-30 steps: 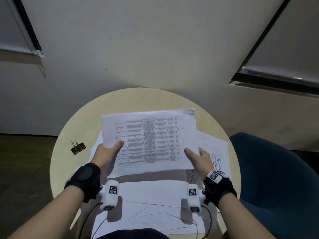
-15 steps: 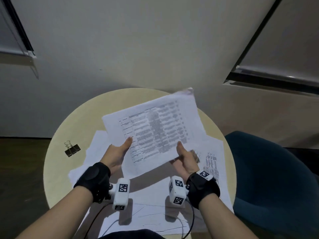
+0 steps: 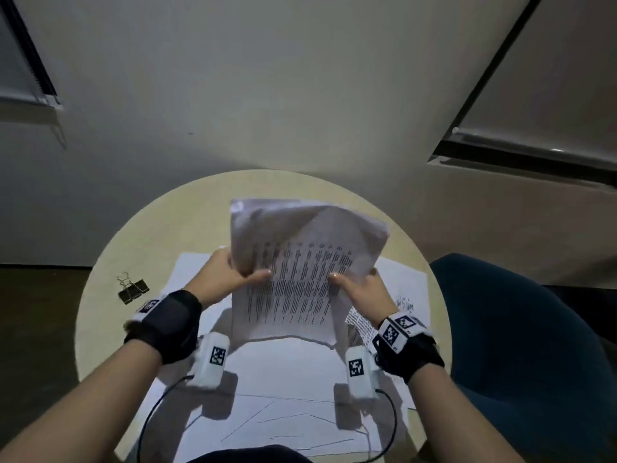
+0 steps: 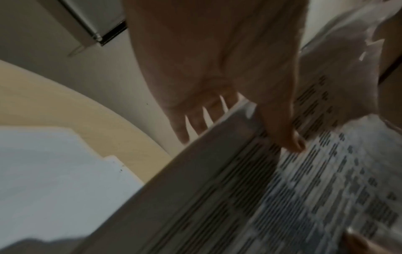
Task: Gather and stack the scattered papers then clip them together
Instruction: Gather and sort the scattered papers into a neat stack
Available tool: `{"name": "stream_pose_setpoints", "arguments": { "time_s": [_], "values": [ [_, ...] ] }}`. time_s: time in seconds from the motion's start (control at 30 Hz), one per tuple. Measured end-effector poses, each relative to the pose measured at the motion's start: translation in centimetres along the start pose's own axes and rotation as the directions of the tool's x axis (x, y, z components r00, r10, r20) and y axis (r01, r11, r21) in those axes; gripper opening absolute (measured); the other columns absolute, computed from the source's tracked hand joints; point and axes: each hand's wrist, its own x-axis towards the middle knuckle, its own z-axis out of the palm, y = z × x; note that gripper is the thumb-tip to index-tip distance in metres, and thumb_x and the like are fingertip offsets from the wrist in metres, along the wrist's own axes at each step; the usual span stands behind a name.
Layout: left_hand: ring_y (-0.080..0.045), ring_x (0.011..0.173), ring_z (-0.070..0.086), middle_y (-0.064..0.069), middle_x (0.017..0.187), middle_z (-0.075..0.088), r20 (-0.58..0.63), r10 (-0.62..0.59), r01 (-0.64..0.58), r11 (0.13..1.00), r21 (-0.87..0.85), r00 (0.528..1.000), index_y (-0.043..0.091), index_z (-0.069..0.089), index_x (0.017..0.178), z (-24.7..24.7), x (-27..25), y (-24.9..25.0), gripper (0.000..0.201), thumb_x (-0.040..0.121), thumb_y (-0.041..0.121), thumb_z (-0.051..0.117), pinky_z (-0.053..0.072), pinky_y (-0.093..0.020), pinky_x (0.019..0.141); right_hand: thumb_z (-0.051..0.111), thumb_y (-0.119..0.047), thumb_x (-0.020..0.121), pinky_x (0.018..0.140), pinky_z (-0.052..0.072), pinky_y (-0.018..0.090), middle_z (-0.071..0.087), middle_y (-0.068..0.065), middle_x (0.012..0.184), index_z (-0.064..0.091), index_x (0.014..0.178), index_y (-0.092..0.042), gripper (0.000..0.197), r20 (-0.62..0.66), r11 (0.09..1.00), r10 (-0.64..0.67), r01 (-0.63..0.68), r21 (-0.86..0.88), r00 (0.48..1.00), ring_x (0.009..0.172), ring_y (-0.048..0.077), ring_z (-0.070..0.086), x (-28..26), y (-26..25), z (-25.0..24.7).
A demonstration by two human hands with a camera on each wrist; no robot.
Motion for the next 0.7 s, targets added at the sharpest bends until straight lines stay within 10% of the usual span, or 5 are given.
{"name": "stream_pose_setpoints", "arguments": {
  "time_s": [0.2,0.33,0.4,0.5,0.7],
  "values": [
    [-0.023,0.104,0.065,-0.007,0.108,0.071,-0.004,-0.121,0.121,0.992,-0.028,0.993,0.031,0.066,0.098,3.3,-1.1,-3.8,0.017,0.085,0.021,0.071,0.052,-0.042,0.095,0.07,-0.049,0.078,0.061,0.048,0.027,0.064,0.012,0.073,0.06,0.084,-0.004,0.047,0.036,0.991,0.112,-0.109,-0.08,0.993,0.059,0.014,0.055,-2.2,3.7,1.5],
    [-0.034,0.073,0.064,-0.022,0.085,0.07,-0.192,-0.173,0.189,0.979,0.071,0.966,0.003,0.07,0.088,1.9,-0.8,-5.0,0.03,0.086,0.033,0.068,0.046,-0.032,0.064,0.071,-0.012,0.085,0.067,0.056,0.026,0.071,0.006,0.088,0.065,0.105,-0.008,0.021,0.118,0.966,0.098,-0.123,0.227,0.988,0.075,0.017,0.067,-2.9,2.5,2.2],
    [-0.025,0.067,0.058,-0.02,0.082,0.067,-0.347,-0.201,0.223,0.975,0.023,0.916,-0.002,0.069,0.092,0.0,-0.9,-5.3,0.028,0.089,0.025,0.065,0.041,-0.031,0.061,0.073,-0.006,0.082,0.085,0.055,0.026,0.062,0.008,0.108,0.051,0.131,-0.012,0.054,0.2,0.938,0.072,-0.134,0.32,0.977,0.099,0.021,0.062,-2.8,2.3,2.8],
    [-0.031,0.074,0.064,-0.02,0.083,0.067,-0.535,-0.282,0.287,0.955,-0.077,0.796,-0.007,0.066,0.096,-4.0,-2.3,-7.7,0.034,0.089,0.026,0.065,0.045,-0.035,0.068,0.084,-0.033,0.071,0.116,0.028,0.039,0.03,-0.001,0.153,0.021,0.149,-0.034,0.1,0.445,0.979,0.095,-0.004,-0.201,0.891,0.143,0.017,0.028,-2.8,4.6,4.7],
    [-0.025,0.095,0.055,-0.022,0.116,0.063,-0.667,-0.386,0.303,0.921,-0.244,0.637,-0.009,0.057,0.121,-8.6,-7.1,-11.1,0.043,0.09,0.018,0.065,0.04,-0.034,0.087,0.07,-0.074,0.057,0.112,-0.016,0.061,-0.035,-0.004,0.154,-0.029,0.141,-0.047,0.132,0.554,0.523,0.174,0.401,-0.752,0.814,0.142,0.022,-0.031,-4.8,12.9,7.9]
  ]
}}
